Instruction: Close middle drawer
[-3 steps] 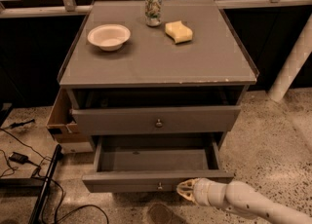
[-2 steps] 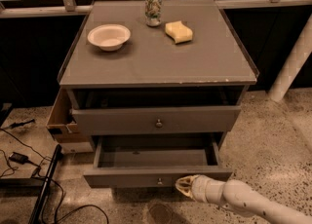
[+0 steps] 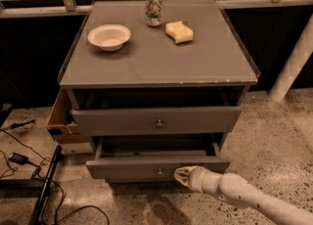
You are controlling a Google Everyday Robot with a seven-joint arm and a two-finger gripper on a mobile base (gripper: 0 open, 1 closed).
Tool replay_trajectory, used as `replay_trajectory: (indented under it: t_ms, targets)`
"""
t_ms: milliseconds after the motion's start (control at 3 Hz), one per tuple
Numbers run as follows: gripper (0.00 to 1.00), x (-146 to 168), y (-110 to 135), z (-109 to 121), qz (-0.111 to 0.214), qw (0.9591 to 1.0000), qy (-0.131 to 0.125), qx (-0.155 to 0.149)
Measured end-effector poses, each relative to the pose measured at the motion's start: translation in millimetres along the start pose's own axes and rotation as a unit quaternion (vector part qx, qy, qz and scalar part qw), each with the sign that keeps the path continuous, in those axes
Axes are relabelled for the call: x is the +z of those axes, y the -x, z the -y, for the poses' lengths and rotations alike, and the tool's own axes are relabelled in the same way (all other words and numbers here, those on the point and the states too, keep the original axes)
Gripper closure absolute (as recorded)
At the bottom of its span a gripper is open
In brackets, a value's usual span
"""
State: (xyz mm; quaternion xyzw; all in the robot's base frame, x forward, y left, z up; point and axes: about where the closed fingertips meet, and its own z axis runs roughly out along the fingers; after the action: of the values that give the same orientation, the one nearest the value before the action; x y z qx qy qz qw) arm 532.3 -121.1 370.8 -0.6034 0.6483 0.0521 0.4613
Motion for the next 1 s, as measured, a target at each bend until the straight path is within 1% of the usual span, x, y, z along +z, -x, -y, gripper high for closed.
replay_trajectory:
  t_ms: [333,667,1000]
  targets:
    - [1.00,12.2,-2.0,19.3,-0.001,0.9999,-0.013,-0.003]
    - [1.00,27.4,-4.6,36.1,-0.006,0.9998,-0.019,-0.007]
    - [1.00,44.2,-6.4,48.1,-0.015,0.9996,-0.019,-0.014]
